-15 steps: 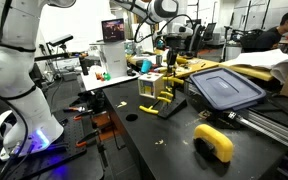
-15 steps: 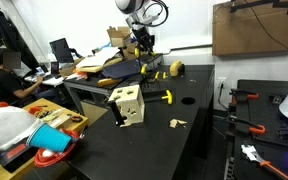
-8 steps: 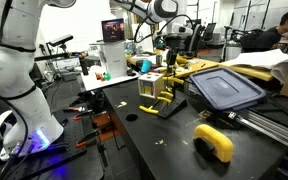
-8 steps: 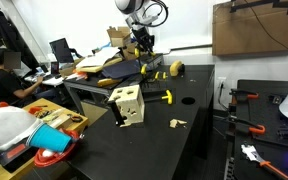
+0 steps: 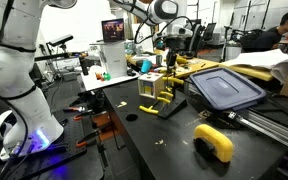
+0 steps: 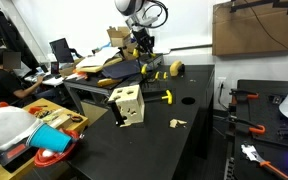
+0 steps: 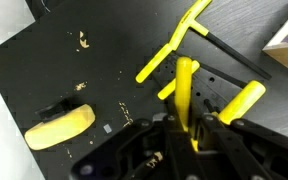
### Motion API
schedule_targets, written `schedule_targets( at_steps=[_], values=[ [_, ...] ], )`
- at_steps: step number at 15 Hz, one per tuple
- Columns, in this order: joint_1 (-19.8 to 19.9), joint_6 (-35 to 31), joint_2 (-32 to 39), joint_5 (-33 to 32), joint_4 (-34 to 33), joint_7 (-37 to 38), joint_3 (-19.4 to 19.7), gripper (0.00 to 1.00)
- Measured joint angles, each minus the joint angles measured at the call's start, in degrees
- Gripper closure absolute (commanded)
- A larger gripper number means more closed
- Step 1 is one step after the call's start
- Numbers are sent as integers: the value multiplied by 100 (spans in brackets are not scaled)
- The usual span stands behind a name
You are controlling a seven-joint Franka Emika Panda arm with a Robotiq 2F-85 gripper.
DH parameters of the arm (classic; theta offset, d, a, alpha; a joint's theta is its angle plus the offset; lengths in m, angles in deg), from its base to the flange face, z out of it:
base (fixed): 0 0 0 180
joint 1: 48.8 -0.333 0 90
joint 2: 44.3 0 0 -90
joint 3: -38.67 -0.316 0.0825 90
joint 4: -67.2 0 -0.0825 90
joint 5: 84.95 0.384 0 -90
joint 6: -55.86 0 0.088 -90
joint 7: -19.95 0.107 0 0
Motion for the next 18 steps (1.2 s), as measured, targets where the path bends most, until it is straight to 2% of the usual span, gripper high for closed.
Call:
schedule_targets(
  at_steps=[18],
  values=[
    [-95,-85,16,-235,-32,0,0,96]
  ],
)
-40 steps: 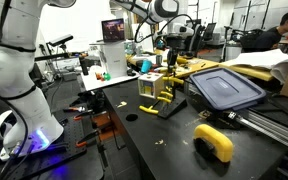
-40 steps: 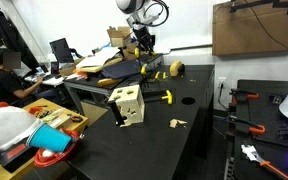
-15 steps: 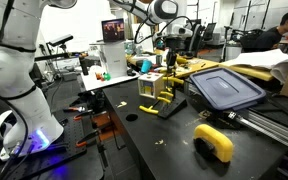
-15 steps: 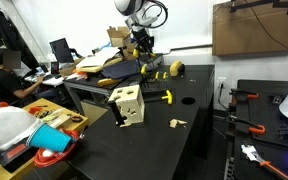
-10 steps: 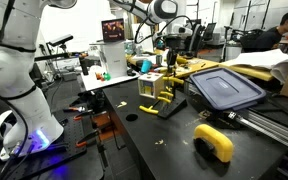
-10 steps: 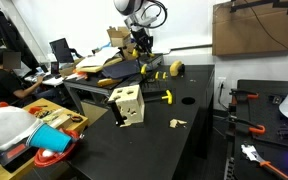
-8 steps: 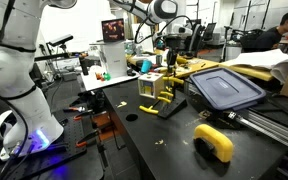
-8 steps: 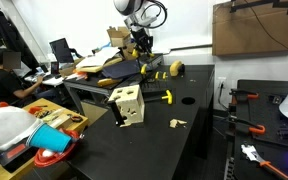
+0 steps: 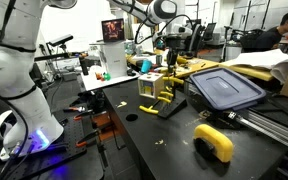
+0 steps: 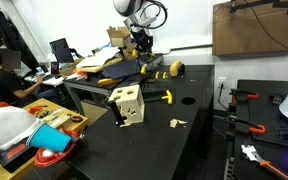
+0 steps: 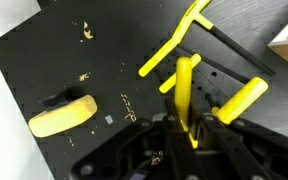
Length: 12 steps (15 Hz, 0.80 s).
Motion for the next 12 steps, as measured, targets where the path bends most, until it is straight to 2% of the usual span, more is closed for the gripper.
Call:
schedule_targets(
  at_steps=[12],
  values=[
    [-33,0,82,0,-2,0,0,96]
  ],
)
